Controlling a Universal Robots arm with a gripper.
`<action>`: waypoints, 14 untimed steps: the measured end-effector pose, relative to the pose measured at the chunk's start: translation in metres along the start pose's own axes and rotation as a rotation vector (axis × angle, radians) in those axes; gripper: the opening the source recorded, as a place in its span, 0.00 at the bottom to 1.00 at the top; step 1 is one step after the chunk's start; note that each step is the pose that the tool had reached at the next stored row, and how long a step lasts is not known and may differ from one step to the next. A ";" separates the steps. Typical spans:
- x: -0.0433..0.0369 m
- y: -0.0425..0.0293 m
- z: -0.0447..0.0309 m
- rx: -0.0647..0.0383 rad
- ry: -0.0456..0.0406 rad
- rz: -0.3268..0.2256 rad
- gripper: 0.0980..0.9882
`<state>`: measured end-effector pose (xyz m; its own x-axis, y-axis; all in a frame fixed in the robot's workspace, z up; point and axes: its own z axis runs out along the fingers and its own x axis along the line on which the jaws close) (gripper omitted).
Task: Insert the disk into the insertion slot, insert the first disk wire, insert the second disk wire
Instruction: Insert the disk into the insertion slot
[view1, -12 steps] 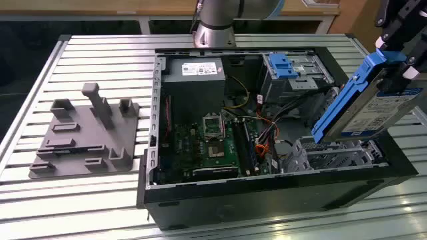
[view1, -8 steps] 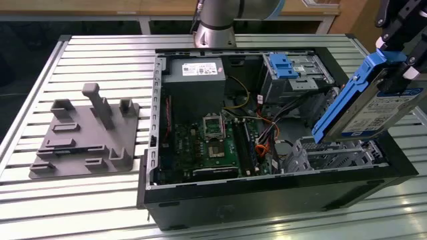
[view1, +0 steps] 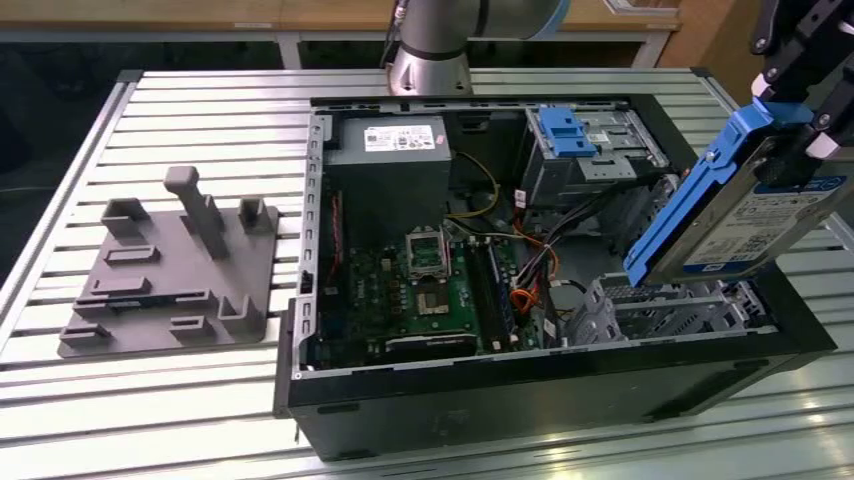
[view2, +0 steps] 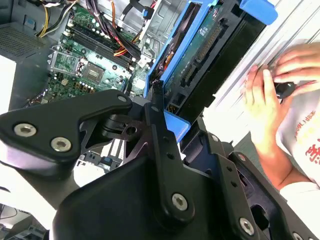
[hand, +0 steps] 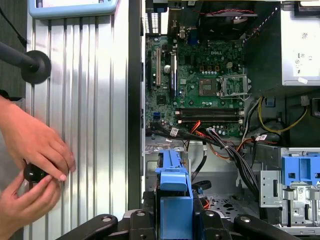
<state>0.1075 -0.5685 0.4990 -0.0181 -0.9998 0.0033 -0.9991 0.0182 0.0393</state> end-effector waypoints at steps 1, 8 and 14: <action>0.0000 0.0000 0.0000 0.000 -0.0001 0.000 0.30; 0.0003 0.0000 0.0000 0.000 -0.0040 0.000 0.30; 0.0031 0.0000 0.0000 -0.001 -0.0547 -0.002 0.30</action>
<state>0.1075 -0.5716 0.4990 -0.0181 -0.9985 -0.0514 -0.9991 0.0161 0.0402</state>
